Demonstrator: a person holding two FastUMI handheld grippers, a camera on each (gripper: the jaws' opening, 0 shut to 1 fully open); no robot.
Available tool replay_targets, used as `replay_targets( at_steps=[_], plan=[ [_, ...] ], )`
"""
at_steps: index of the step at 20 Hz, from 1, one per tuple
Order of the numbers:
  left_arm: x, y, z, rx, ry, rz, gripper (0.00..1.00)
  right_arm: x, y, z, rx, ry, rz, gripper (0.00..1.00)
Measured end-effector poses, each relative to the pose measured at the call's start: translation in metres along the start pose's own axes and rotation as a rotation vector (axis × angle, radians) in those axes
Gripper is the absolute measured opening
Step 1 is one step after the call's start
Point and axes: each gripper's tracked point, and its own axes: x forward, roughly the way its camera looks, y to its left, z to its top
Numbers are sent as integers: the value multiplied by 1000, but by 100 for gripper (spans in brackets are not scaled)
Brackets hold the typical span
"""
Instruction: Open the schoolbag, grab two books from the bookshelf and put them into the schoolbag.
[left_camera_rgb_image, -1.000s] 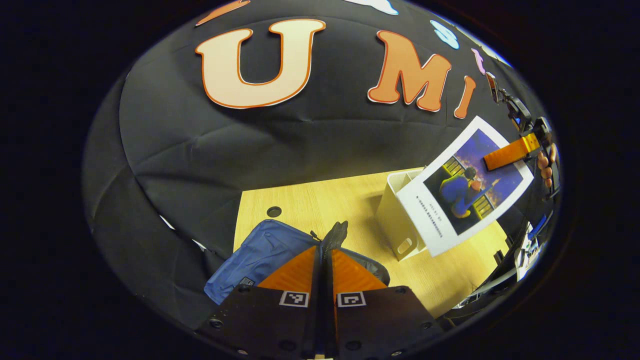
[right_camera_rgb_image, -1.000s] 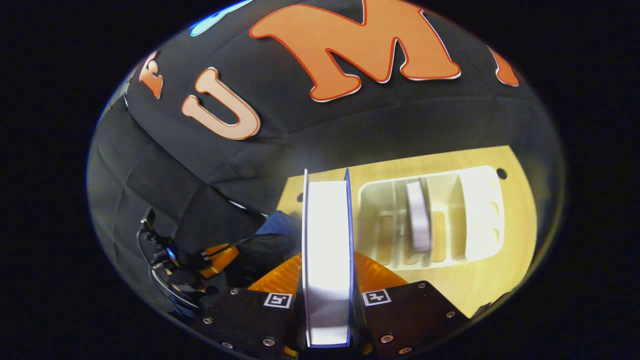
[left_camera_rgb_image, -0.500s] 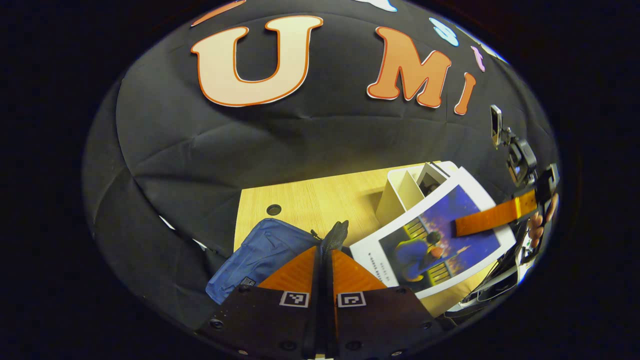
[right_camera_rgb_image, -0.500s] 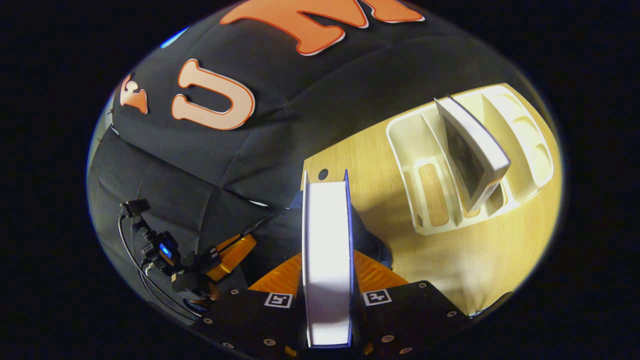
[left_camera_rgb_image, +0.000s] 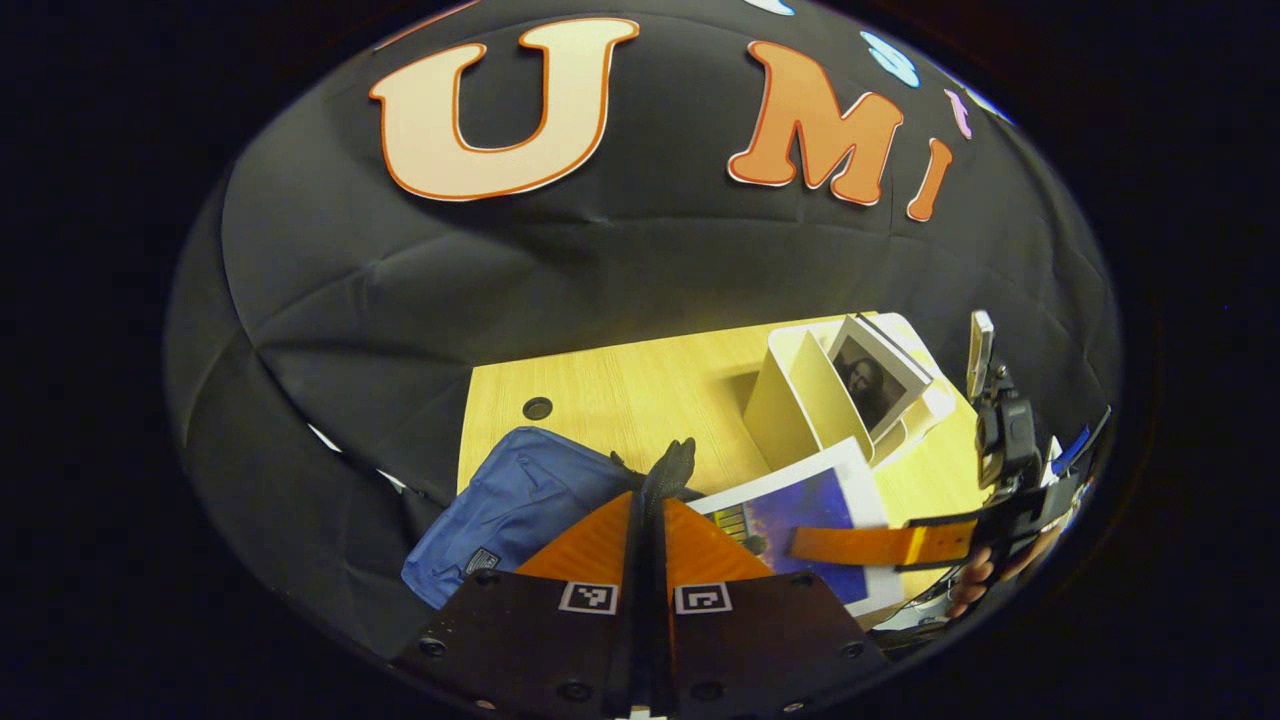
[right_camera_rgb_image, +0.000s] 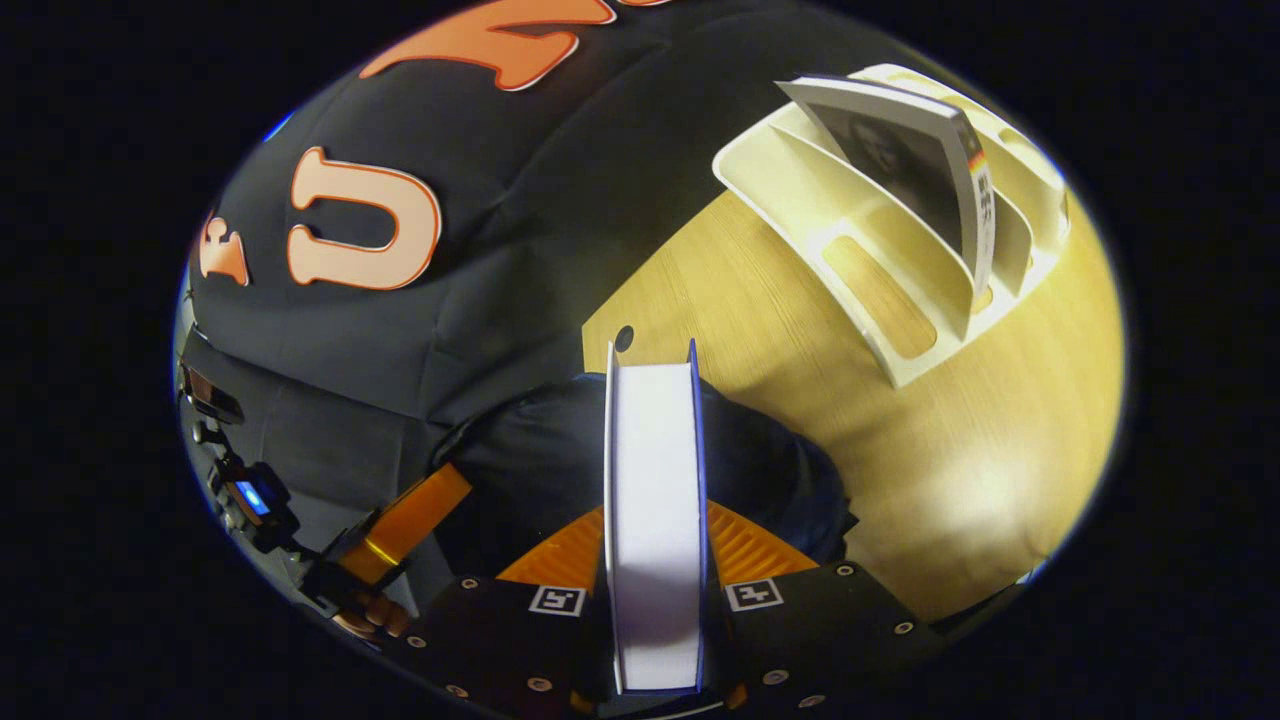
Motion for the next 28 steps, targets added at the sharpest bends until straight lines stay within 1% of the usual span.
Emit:
replay_targets(
  at_steps=[7,9,15,17,23,24,25,26,27,28],
  plan=[
    [-2,-13,-3,-9,11,-51,7,49,6,-17,76,-28,-5,36],
    [-1,-11,-6,-16,10,-64,7,64,6,-26,72,-19,-9,36],
    [-5,-16,-7,-27,6,-99,7,99,15,-36,113,-52,21,36],
    [-6,-19,-6,-50,13,-115,7,111,15,-43,123,-38,26,36],
    [-6,-30,-7,-5,17,-134,6,134,17,-54,120,-18,40,37],
    [-5,-32,-6,0,19,-134,6,136,18,-55,115,-17,41,26],
    [-5,-32,-7,2,18,-130,6,137,19,-56,112,-12,42,37],
    [-5,-31,-6,0,20,-128,11,140,20,-58,114,3,45,37],
    [-5,-28,-6,-5,19,-119,7,141,18,-63,121,23,38,38],
    [-5,-27,-5,-18,21,-115,7,144,13,-72,124,71,-6,40]
  ],
)
